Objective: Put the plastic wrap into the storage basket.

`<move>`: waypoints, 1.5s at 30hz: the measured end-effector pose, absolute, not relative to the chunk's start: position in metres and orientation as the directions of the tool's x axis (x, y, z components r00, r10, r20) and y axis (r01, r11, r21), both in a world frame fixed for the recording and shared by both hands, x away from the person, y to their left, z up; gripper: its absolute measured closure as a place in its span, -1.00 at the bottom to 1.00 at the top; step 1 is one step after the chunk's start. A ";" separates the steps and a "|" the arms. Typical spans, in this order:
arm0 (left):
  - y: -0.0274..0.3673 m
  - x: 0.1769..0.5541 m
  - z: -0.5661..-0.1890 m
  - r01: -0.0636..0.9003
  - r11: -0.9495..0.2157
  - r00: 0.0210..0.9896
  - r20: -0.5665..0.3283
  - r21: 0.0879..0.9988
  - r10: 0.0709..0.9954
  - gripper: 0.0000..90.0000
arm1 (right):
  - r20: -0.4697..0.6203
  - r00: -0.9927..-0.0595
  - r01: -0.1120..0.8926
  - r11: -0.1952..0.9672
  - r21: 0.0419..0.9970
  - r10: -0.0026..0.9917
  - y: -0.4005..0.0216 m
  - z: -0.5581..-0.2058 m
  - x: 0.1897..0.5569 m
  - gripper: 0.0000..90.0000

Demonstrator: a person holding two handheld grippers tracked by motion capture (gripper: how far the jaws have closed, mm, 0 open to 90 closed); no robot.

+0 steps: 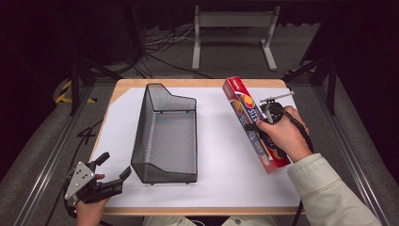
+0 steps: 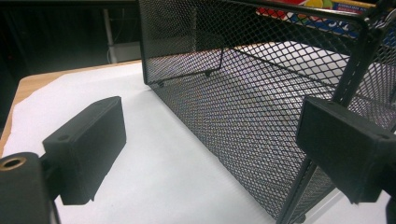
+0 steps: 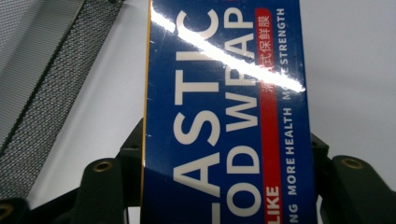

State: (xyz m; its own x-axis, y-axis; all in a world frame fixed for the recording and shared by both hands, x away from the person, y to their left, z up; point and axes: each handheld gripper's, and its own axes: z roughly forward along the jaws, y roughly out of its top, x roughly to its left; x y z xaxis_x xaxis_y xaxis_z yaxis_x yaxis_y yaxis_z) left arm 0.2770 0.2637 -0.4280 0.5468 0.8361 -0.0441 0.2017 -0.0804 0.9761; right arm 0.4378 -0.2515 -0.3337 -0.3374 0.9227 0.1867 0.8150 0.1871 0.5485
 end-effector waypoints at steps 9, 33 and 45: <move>0.263 0.277 -0.428 0.199 -0.083 0.548 -0.041 0.976 0.836 -0.79 | 0.223 -0.383 0.800 0.202 0.564 0.897 -0.236 -0.322 0.431 -0.10; 0.264 0.277 -0.428 0.200 -0.090 0.555 -0.038 0.976 0.831 -0.79 | 0.312 -0.528 0.774 0.297 0.560 0.789 -0.146 -0.304 0.422 -0.10; 0.264 0.275 -0.428 0.194 -0.094 0.559 -0.032 0.977 0.828 -0.79 | 0.334 -0.572 0.764 0.340 0.548 0.749 -0.112 -0.305 0.420 -0.10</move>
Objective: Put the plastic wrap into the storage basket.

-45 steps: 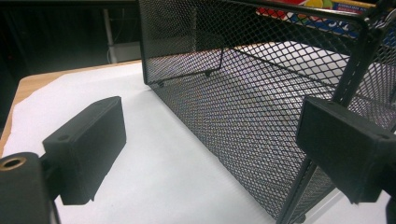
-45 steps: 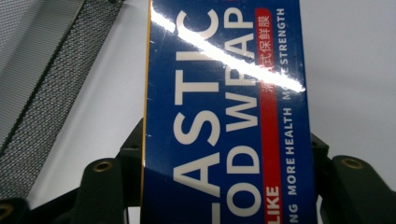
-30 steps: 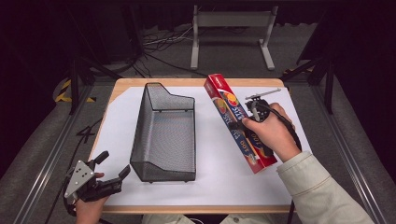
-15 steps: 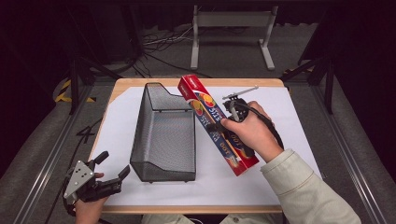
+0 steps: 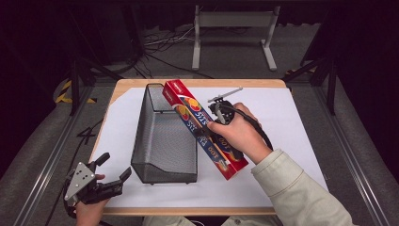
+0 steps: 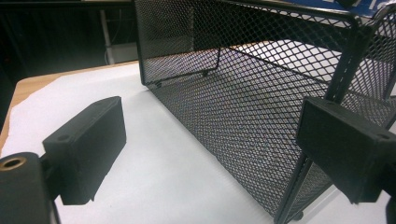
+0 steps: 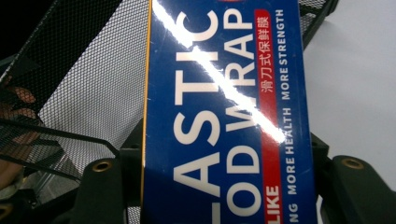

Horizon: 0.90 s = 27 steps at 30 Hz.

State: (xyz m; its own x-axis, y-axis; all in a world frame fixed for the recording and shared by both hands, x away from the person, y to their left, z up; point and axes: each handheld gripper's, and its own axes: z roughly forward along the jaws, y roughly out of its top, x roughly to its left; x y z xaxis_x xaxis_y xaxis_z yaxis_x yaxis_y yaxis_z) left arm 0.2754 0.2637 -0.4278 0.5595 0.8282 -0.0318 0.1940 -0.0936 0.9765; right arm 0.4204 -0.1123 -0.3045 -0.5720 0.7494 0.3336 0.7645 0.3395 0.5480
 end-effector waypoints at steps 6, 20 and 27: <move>0.264 0.275 -0.428 0.187 -0.091 0.566 -0.031 0.978 0.824 -0.80 | 0.337 -0.564 0.773 0.339 0.536 0.754 -0.098 -0.307 0.424 -0.10; 0.263 0.275 -0.427 0.183 -0.096 0.571 -0.026 0.978 0.820 -0.80 | 0.326 -0.520 0.798 0.314 0.514 0.789 -0.068 -0.319 0.427 -0.10; 0.263 0.275 -0.428 0.185 -0.096 0.573 -0.028 0.978 0.819 -0.80 | 0.297 -0.517 0.804 0.335 0.492 0.803 -0.049 -0.332 0.429 -0.11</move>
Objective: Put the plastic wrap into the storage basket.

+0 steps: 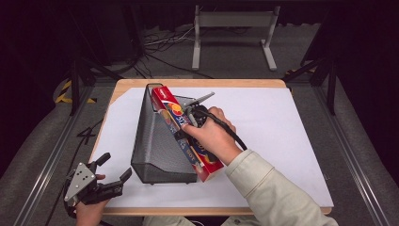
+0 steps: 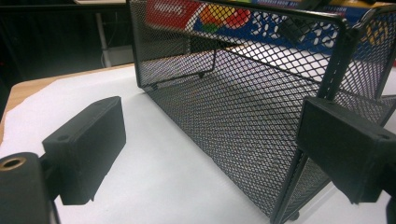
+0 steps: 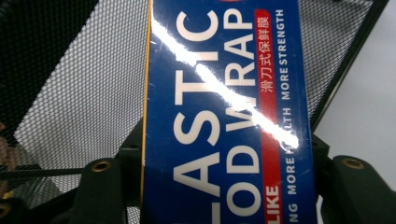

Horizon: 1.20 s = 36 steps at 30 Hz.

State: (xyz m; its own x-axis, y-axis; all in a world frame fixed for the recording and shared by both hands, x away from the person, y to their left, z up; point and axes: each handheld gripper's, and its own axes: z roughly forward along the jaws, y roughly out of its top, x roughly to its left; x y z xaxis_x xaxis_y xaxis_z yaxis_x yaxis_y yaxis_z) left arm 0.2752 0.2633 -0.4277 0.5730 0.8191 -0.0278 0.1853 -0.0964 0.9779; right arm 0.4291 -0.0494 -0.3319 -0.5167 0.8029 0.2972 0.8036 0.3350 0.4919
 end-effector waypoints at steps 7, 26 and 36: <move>0.263 0.275 -0.428 0.184 -0.095 0.574 -0.028 0.978 0.818 -0.80 | 0.292 -0.495 0.823 0.333 0.460 0.819 -0.038 -0.341 0.432 -0.11; 0.263 0.277 -0.429 0.193 -0.097 0.579 -0.033 0.976 0.815 -0.79 | 0.211 -0.458 0.862 0.373 0.342 0.864 -0.013 -0.353 0.441 -0.14; 0.263 0.278 -0.429 0.196 -0.103 0.583 -0.031 0.975 0.812 -0.79 | 0.192 -0.453 0.870 0.385 0.309 0.870 -0.011 -0.357 0.445 -0.19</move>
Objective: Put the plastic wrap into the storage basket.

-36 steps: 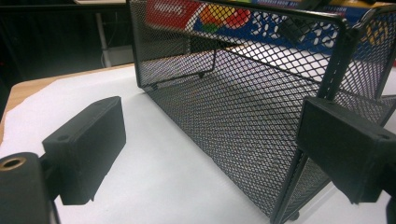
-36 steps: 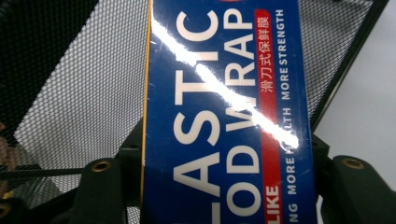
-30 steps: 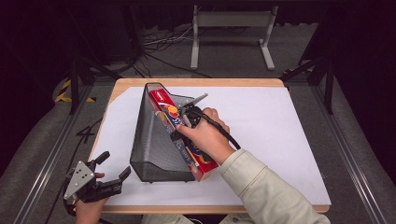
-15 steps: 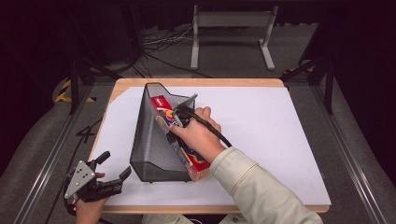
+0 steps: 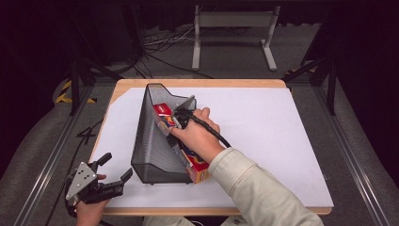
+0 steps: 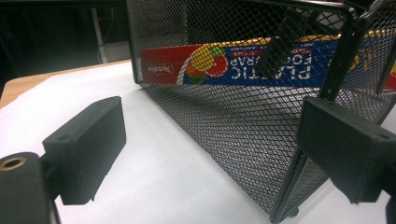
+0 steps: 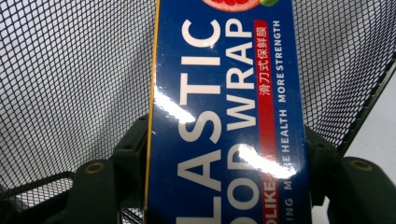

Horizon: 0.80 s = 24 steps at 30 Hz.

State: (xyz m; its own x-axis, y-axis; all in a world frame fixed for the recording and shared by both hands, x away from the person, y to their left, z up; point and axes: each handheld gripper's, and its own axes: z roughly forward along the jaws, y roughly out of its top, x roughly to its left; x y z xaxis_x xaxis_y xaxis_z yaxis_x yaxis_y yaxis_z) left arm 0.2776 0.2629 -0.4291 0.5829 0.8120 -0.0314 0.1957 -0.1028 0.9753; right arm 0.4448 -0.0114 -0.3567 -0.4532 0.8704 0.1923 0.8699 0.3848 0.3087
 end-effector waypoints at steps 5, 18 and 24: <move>0.262 0.277 -0.429 0.196 -0.109 0.586 -0.027 0.975 0.810 -0.79 | 0.174 -0.474 0.855 0.404 0.325 0.863 -0.009 -0.353 0.443 -0.28; 0.262 0.277 -0.429 0.194 -0.105 0.583 -0.028 0.975 0.812 -0.79 | 0.147 -0.514 0.822 0.437 0.365 0.845 -0.011 -0.347 0.435 -0.48; 0.261 0.278 -0.429 0.193 -0.110 0.589 -0.026 0.975 0.808 -0.79 | 0.151 -0.532 0.806 0.442 0.394 0.833 -0.017 -0.340 0.432 -0.57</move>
State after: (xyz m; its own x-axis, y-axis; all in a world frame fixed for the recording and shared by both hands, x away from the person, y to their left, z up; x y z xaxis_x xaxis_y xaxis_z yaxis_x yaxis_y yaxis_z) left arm 0.2777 0.2615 -0.4285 0.5885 0.8081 -0.0257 0.1933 -0.1098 0.9750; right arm 0.4320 -0.0174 -0.3405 -0.5316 0.8334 0.1512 0.8056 0.4423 0.3941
